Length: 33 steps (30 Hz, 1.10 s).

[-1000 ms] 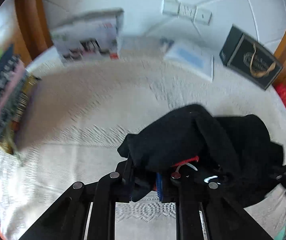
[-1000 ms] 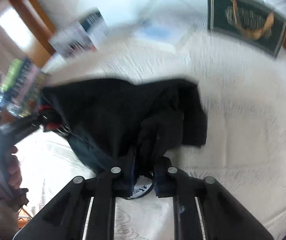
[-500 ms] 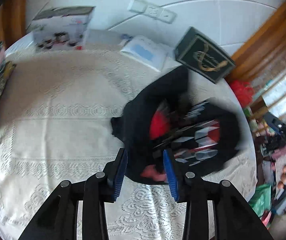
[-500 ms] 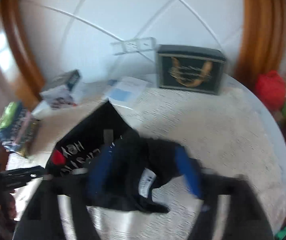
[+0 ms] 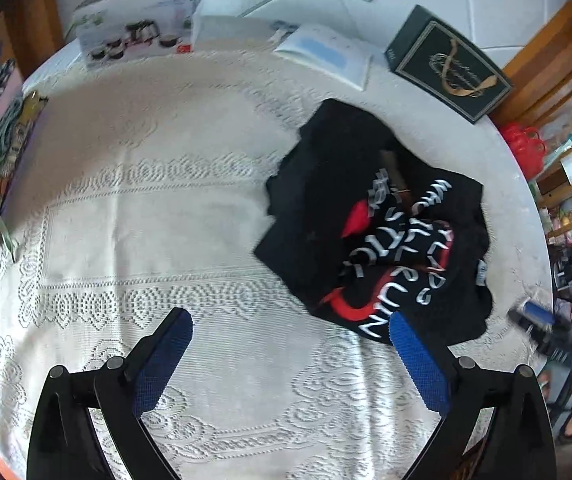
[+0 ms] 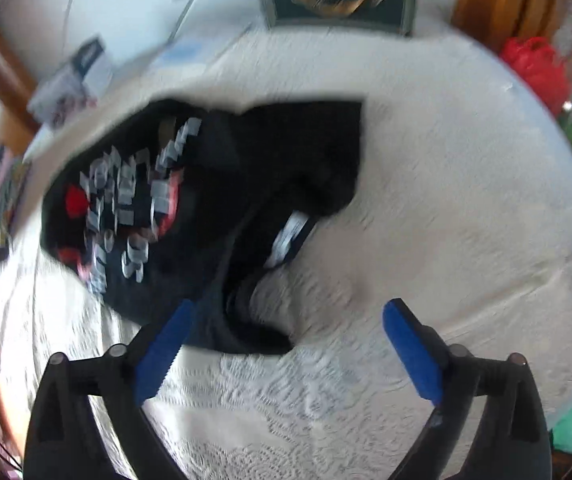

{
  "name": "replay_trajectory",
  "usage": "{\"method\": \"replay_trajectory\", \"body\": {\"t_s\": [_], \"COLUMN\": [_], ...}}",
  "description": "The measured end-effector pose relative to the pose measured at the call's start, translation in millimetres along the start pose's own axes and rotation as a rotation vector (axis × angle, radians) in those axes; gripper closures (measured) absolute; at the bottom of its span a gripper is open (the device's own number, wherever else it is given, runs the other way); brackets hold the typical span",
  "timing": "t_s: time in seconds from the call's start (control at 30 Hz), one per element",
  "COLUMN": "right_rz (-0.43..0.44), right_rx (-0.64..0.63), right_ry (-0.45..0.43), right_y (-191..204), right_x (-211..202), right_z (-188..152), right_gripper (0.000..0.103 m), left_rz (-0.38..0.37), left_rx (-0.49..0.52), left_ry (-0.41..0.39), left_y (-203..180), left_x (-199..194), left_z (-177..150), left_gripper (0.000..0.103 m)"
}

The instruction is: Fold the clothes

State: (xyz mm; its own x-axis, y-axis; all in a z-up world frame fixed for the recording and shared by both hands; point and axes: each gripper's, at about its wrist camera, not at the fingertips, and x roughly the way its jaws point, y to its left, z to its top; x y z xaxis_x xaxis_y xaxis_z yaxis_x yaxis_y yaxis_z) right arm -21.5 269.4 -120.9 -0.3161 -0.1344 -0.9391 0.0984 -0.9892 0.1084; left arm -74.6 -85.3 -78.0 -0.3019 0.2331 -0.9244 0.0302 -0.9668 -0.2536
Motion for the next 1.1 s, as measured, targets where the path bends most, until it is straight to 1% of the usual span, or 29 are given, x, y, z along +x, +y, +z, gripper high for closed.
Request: {"method": "replay_trajectory", "body": {"t_s": [0.07,0.13,0.17,0.2,0.23,0.27,0.3,0.37,0.47,0.5,0.53,0.63,0.7,0.73,0.77,0.8,0.83,0.87,0.9,1.0,1.07,1.1], "right_rz": [0.0,-0.033,-0.038,-0.031,-0.01,0.016,0.03,0.011,-0.014,-0.038,-0.087,-0.218,-0.236,-0.235,-0.246,-0.268,-0.291,-0.293,-0.279,-0.223,-0.181,-0.174], "right_rx": [-0.04,-0.078,-0.097,-0.109,-0.096,-0.073,-0.059,-0.044,0.067,0.107,0.157,0.223,0.248,0.256,0.253,0.241,0.227,0.209,0.195,0.163,0.142,0.131], "right_ry": [0.024,0.044,0.048,0.051,0.047,0.04,0.022,-0.073,-0.192,-0.222,-0.248,-0.251,-0.226,-0.207,-0.187,-0.167,-0.146,-0.133,-0.126,-0.097,-0.067,-0.052], "right_y": [10.9,20.8,25.3,28.5,28.2,26.7,23.4,9.7,-36.5,-54.1,-76.5,-121.5,-149.9,-162.2,-168.9,-173.7,-178.4,-183.8,-188.8,-199.9,-204.5,-205.7], "right_x": [18.5,37.7,44.1,47.0,44.2,39.5,29.3,-8.0,-71.0,-89.9,-107.9,-123.0,-119.9,-114.5,-108.6,-102.1,-95.3,-91.2,-88.4,-76.2,-61.0,-52.2], "right_z": [-4.7,-4.6,-3.9,-3.0,-0.9,1.5,4.6,11.4,16.5,18.2,17.2,10.9,3.8,2.1,2.5,2.3,1.8,0.0,-2.2,-1.2,0.7,0.3], "right_gripper": [0.003,0.003,0.008,0.025,0.082,0.096,0.096,0.096,0.096,0.096,0.096,0.096,0.095,0.088,0.066,0.049,0.017,0.006,0.006,0.006,0.005,0.004], "left_rz": [0.023,0.04,0.05,0.06,0.071,0.075,0.078,0.058,0.044,0.046,0.049,0.073,0.097,0.108,0.115,0.113,0.11,0.107,0.108,0.168,0.166,0.161], "left_rx": [-0.004,-0.005,-0.004,-0.003,-0.002,-0.002,-0.001,0.01,0.058,0.086,0.114,0.181,0.218,0.226,0.22,0.201,0.181,0.16,0.151,0.147,0.111,0.087], "left_ry": [0.005,0.003,0.0,-0.003,-0.006,-0.011,-0.017,-0.036,-0.066,-0.075,-0.084,-0.1,-0.106,-0.109,-0.111,-0.101,-0.09,-0.078,-0.072,-0.078,-0.07,-0.061], "left_y": [10.6,20.4,24.2,27.7,31.3,32.8,34.1,33.9,24.6,16.7,8.6,-19.2,-38.9,-49.7,-56.0,-59.1,-62.0,-64.8,-67.6,-73.8,-72.6,-70.9], "left_x": [9.3,16.6,18.8,20.9,23.0,23.3,23.2,20.3,19.6,23.0,26.7,42.8,55.4,63.8,70.2,77.3,84.5,91.7,96.8,113.5,118.0,119.8], "left_z": [-0.4,0.3,1.1,1.9,2.8,3.8,4.9,7.6,13.0,14.6,16.1,18.4,19.1,21.0,23.1,25.5,27.9,30.4,31.2,30.8,28.9,28.0], "left_gripper": [0.004,0.004,0.004,0.004,0.004,0.004,0.004,0.004,0.003,0.003,0.003,0.003,0.003,0.003,0.003,0.003,0.003,0.003,0.002,0.0,0.0,0.0]}}
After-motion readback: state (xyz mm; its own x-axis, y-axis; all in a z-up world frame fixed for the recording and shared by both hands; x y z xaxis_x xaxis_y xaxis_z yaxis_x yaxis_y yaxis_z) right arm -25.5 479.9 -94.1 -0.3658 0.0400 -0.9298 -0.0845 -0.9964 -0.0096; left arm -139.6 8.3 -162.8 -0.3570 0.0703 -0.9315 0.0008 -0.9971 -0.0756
